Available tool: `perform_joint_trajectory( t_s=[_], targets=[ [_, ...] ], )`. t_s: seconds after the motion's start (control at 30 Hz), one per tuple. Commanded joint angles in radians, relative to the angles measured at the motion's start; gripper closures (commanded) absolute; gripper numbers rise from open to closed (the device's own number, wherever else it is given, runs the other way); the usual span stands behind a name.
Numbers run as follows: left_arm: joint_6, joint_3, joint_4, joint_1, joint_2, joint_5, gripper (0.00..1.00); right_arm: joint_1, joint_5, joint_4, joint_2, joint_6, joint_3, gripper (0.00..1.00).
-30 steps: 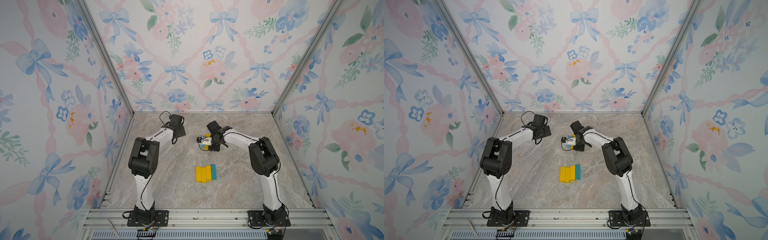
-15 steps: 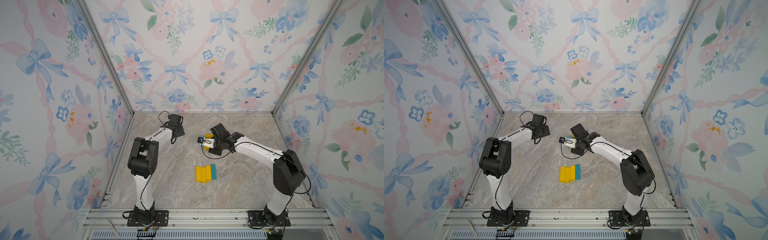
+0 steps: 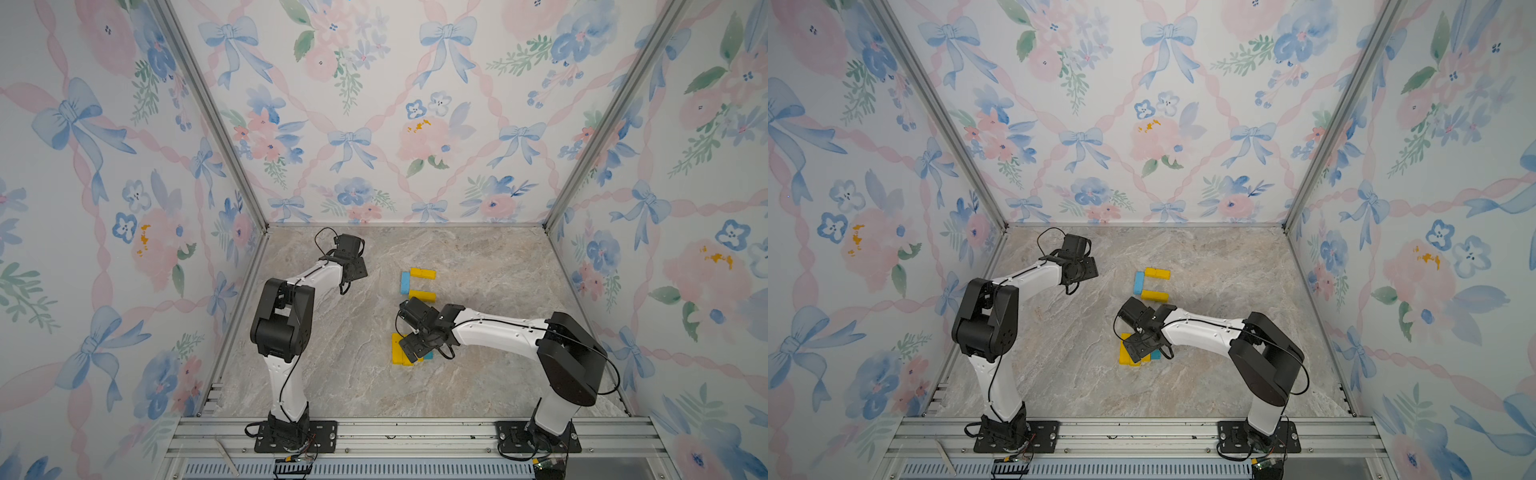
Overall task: Assemble the number 8 with building blocks
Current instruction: Pick up the building block from the center of the board.
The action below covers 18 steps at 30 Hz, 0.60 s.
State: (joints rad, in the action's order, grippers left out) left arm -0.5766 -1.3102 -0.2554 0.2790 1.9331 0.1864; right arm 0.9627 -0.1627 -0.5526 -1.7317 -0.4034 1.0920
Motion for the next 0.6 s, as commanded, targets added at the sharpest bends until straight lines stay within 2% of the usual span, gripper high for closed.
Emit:
perform_joint_trajectory(
  t_s=[0.0, 0.1, 0.13, 0.17, 0.2, 0.23, 0.3, 0.33, 0.57],
  targets=[
    [0.002, 0.027, 0.032, 0.014, -0.075, 0.023, 0.29, 0.001, -0.074, 0.07, 0.116, -0.211, -0.025, 0.02],
    [0.002, 0.03, 0.035, 0.015, -0.094, 0.022, 0.29, -0.01, -0.079, 0.101, 0.142, -0.309, -0.079, 0.01],
    [0.001, 0.029, 0.036, 0.015, -0.095, 0.02, 0.29, -0.023, -0.053, 0.126, 0.149, -0.34, -0.106, 0.14],
    [0.0, 0.029, 0.036, 0.014, -0.095, 0.017, 0.29, -0.035, -0.017, 0.171, 0.16, -0.361, -0.138, 0.35],
    [-0.001, 0.029, 0.038, 0.016, -0.095, 0.014, 0.29, -0.051, 0.011, 0.215, 0.176, -0.394, -0.181, 0.5],
    [-0.001, 0.029, 0.036, 0.018, -0.094, 0.014, 0.29, -0.065, 0.035, 0.255, 0.188, -0.419, -0.219, 0.53],
    [-0.002, 0.031, 0.039, 0.021, -0.091, 0.014, 0.29, -0.083, 0.055, 0.302, 0.199, -0.438, -0.27, 0.37],
    [-0.001, 0.032, 0.039, 0.023, -0.089, 0.014, 0.29, -0.083, 0.042, 0.279, 0.189, -0.439, -0.264, 0.34],
    [0.003, 0.029, 0.041, 0.027, -0.082, 0.012, 0.3, -0.071, 0.019, 0.214, 0.06, -0.409, -0.179, 0.38]
  ],
)
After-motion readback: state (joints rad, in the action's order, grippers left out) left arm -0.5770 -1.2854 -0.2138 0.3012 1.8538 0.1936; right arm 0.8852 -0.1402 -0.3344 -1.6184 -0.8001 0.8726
